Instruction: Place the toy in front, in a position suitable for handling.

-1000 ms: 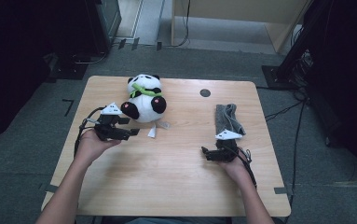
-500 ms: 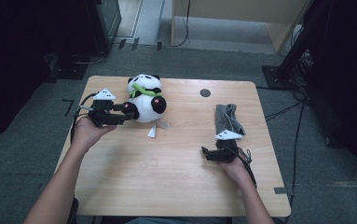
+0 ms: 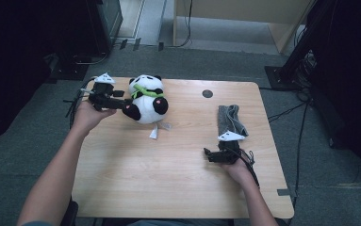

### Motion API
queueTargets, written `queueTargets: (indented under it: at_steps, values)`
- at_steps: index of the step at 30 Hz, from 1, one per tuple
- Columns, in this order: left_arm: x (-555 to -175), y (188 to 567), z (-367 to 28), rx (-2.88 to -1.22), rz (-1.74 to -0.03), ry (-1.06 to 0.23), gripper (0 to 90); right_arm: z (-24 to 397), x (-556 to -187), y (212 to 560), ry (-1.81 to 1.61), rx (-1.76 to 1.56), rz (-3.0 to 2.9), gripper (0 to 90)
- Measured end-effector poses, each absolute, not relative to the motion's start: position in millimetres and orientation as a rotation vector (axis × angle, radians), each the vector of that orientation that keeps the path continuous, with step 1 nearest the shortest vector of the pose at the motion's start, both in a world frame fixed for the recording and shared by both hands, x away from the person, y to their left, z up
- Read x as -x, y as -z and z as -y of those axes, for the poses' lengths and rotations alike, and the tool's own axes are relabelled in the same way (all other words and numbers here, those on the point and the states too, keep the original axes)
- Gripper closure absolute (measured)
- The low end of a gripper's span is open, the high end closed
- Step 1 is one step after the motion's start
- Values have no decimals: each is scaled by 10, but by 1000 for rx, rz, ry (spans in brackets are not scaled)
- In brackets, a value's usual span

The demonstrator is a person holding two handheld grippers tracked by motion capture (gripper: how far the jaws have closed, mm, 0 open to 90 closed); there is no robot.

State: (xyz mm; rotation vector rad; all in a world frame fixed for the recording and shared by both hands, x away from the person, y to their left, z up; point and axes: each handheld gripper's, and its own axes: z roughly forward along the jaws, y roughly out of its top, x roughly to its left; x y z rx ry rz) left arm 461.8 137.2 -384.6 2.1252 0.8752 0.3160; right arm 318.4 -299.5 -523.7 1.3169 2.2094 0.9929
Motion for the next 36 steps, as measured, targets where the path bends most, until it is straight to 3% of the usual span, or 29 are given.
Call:
queueTargets:
  at_steps: [13, 24, 29, 36]
  values:
    - [-5065, 4101, -1267, -2185, -885, -337, 440, 2988, -3180, 5238, -994, -1308, -2215, 141]
    - [-5239, 4297, -1171, -2140, -861, -208, 412, 2979, -3171, 5238, -991, -1317, -2208, 140]
    - [-5261, 4355, -1149, -2114, -853, -137, 482, 2971, -3161, 5237, -986, -1331, -2197, 140]
    - [-5220, 4344, -1137, -2132, -883, -157, 619, 2968, -3155, 5238, -983, -1334, -2191, 140]
